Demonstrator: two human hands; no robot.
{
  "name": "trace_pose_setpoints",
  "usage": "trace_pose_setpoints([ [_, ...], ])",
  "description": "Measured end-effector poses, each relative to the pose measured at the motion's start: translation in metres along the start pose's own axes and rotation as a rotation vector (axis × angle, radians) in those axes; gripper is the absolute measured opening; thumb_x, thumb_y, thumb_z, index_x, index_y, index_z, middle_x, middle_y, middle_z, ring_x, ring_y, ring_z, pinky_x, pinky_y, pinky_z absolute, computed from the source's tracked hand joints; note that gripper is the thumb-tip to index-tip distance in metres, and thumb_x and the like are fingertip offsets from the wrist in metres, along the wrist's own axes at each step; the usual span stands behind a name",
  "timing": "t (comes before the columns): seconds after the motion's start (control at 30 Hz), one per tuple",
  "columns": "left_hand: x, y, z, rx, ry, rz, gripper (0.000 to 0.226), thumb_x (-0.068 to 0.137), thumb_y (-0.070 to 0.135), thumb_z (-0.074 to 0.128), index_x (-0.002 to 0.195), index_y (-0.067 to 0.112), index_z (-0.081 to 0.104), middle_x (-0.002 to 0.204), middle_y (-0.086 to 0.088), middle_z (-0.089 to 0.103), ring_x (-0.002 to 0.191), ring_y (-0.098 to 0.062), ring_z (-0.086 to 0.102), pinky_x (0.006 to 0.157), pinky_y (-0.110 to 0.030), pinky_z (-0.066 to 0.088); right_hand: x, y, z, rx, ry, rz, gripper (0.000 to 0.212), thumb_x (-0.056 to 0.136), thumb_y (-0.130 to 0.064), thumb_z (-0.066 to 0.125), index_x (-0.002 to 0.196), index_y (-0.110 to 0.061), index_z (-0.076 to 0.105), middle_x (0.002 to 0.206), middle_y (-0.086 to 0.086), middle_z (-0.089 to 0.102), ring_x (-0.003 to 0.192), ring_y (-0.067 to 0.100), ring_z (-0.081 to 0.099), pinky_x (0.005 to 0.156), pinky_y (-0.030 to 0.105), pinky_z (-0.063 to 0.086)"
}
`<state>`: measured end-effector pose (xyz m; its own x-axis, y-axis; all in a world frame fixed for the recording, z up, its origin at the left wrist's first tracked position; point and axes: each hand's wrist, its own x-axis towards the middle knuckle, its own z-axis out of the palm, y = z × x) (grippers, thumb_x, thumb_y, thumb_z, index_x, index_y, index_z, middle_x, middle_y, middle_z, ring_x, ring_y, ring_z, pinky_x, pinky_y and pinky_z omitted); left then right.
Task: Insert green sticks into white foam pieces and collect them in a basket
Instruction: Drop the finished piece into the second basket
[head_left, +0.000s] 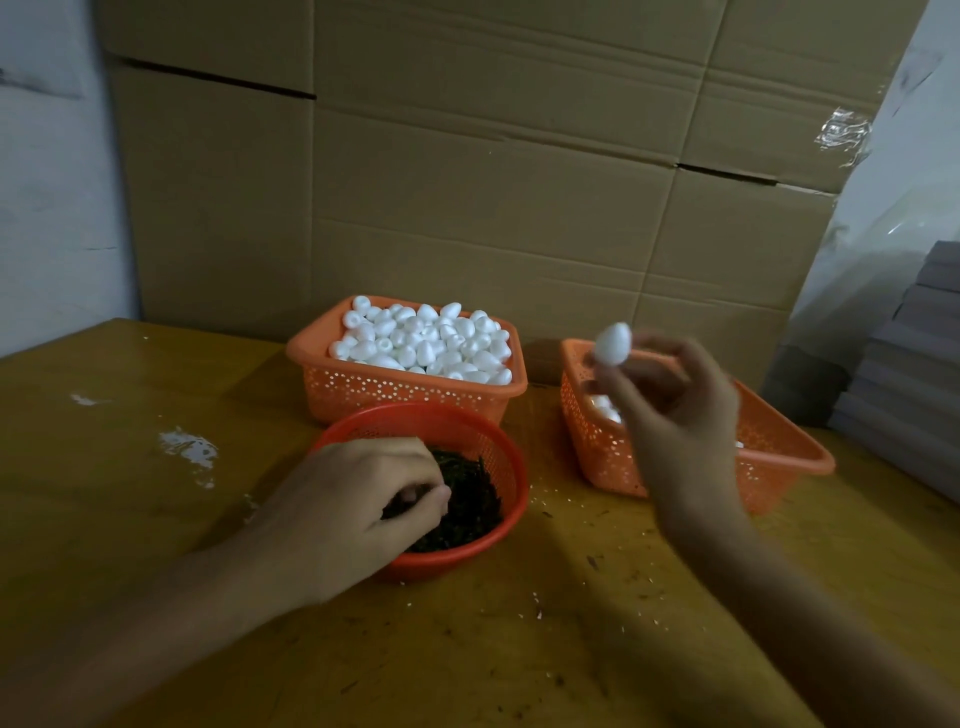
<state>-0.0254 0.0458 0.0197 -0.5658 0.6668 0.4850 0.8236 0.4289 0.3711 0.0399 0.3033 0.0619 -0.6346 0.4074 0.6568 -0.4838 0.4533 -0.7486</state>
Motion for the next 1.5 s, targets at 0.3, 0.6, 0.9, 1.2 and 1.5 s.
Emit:
trace_pose_setpoints([
  [0.3, 0.003, -0.006, 0.000, 0.021, -0.144, -0.058, 0.041, 0.103, 0.042, 0.050, 0.078, 0.022, 0.075, 0.086, 0.010, 0.071, 0.080, -0.009, 0.067, 0.075, -0.038, 0.052, 0.058, 0.016, -0.075, -0.774, -0.151, 0.002, 0.029, 0.084, -0.040, 0.080, 0.108, -0.027, 0.072, 0.096, -0.001, 0.080, 0.077, 0.006, 0.073, 0.073, 0.031, 0.060],
  [0.6, 0.005, -0.010, 0.002, -0.011, -0.107, -0.098, 0.031, 0.097, 0.040, 0.060, 0.078, 0.023, 0.078, 0.088, 0.012, 0.071, 0.083, -0.006, 0.067, 0.075, -0.035, 0.054, 0.078, 0.021, -0.088, -1.242, -0.464, 0.027, 0.029, 0.084, -0.026, 0.088, 0.111, -0.028, 0.076, 0.074, -0.020, 0.069, 0.061, -0.016, 0.055, 0.051, 0.009, 0.040],
  [0.9, 0.010, -0.019, -0.001, -0.197, -0.055, -0.192, 0.014, 0.084, 0.023, 0.084, 0.077, 0.035, 0.083, 0.085, 0.025, 0.075, 0.081, 0.002, 0.072, 0.077, -0.031, 0.063, 0.060, 0.004, -0.071, -1.355, -0.435, -0.098, 0.034, 0.096, -0.029, 0.074, 0.129, -0.024, 0.068, 0.115, -0.003, 0.078, 0.095, 0.017, 0.075, 0.078, 0.036, 0.063],
  [1.2, 0.010, -0.012, -0.004, -0.367, 0.155, -0.218, 0.026, 0.078, 0.006, 0.089, 0.085, 0.030, 0.083, 0.083, 0.019, 0.079, 0.083, 0.002, 0.075, 0.082, -0.019, 0.061, -0.038, -0.026, 0.027, -0.782, -0.520, -0.351, 0.024, 0.099, -0.041, 0.060, 0.118, -0.031, 0.071, 0.109, -0.014, 0.073, 0.098, 0.008, 0.067, 0.081, 0.033, 0.055],
  [1.5, 0.007, -0.005, -0.004, -0.525, 0.232, -0.104, 0.012, 0.068, 0.025, 0.089, 0.078, 0.020, 0.084, 0.079, 0.008, 0.080, 0.079, -0.007, 0.078, 0.075, -0.016, 0.060, -0.070, 0.002, 0.047, -0.409, -0.458, -0.025, 0.013, 0.092, -0.032, 0.079, 0.105, -0.033, 0.081, 0.092, -0.023, 0.077, 0.093, -0.005, 0.071, 0.083, 0.026, 0.057],
])
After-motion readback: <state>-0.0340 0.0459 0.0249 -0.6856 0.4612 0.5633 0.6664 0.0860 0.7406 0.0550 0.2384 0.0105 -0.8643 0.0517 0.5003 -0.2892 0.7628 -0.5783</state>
